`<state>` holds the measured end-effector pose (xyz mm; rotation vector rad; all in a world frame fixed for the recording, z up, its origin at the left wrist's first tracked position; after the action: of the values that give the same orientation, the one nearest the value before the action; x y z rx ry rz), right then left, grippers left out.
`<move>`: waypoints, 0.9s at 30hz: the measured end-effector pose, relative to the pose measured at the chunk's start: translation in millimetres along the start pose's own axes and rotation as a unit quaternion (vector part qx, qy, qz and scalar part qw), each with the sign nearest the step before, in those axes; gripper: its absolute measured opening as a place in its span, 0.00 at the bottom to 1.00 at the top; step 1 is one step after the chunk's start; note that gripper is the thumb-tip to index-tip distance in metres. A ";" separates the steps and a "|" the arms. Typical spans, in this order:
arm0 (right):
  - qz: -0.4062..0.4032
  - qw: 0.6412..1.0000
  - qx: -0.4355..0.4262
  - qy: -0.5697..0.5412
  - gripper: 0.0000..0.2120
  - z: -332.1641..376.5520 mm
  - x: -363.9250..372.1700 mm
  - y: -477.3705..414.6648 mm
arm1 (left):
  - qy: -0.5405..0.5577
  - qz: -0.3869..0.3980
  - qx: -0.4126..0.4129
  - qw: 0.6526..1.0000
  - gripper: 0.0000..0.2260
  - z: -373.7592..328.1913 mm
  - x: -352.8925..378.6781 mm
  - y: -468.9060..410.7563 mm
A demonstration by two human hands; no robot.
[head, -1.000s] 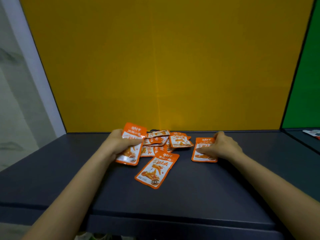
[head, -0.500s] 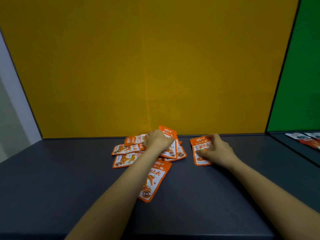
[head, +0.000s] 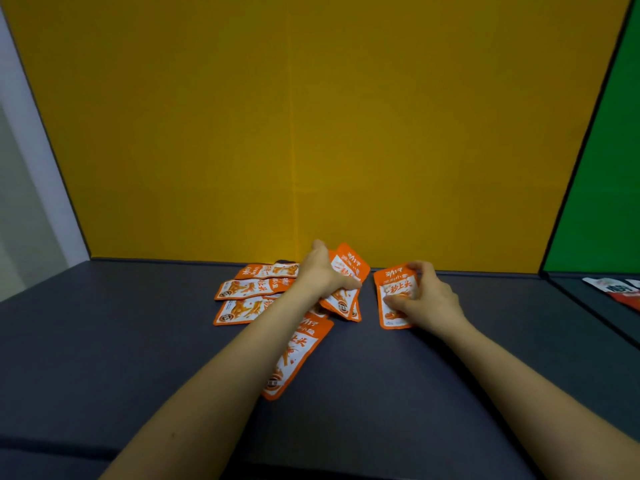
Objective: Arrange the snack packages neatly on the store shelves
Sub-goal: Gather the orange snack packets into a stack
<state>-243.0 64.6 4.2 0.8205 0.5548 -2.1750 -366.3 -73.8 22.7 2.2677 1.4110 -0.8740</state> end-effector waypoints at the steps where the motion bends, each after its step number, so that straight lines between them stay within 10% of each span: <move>1: -0.004 1.000 -0.001 -0.005 0.35 -0.6 -1.3 -0.4 | 0.033 -0.009 0.010 0.999 0.38 -1.1 -6.1 2.0; 6: 0.012 0.998 -0.004 -0.060 0.34 2.8 -1.1 4.9 | 0.248 -0.013 -0.019 0.968 0.35 4.9 -58.6 31.7; 20: 0.042 0.995 -0.028 -0.086 0.20 23.2 16.7 33.5 | -0.125 0.116 -0.052 0.984 0.33 65.8 -55.9 115.3; 27: 0.035 0.994 0.030 -0.104 0.17 28.4 28.0 32.6 | -0.090 0.136 -0.079 0.983 0.42 58.2 -52.5 115.3</move>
<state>-243.8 13.3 0.3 0.6247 0.3540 -2.1882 -299.5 -195.3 8.1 2.1354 1.0257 -0.8225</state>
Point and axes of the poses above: each hand's wrist, its own y-axis away from the middle knuckle, its own x-axis out of the palm, z = x × y, the point moved 7 cm from there along -y, towards the middle knuckle, and after that the axes turned 2 degrees about -y, right-handed, at the moved point
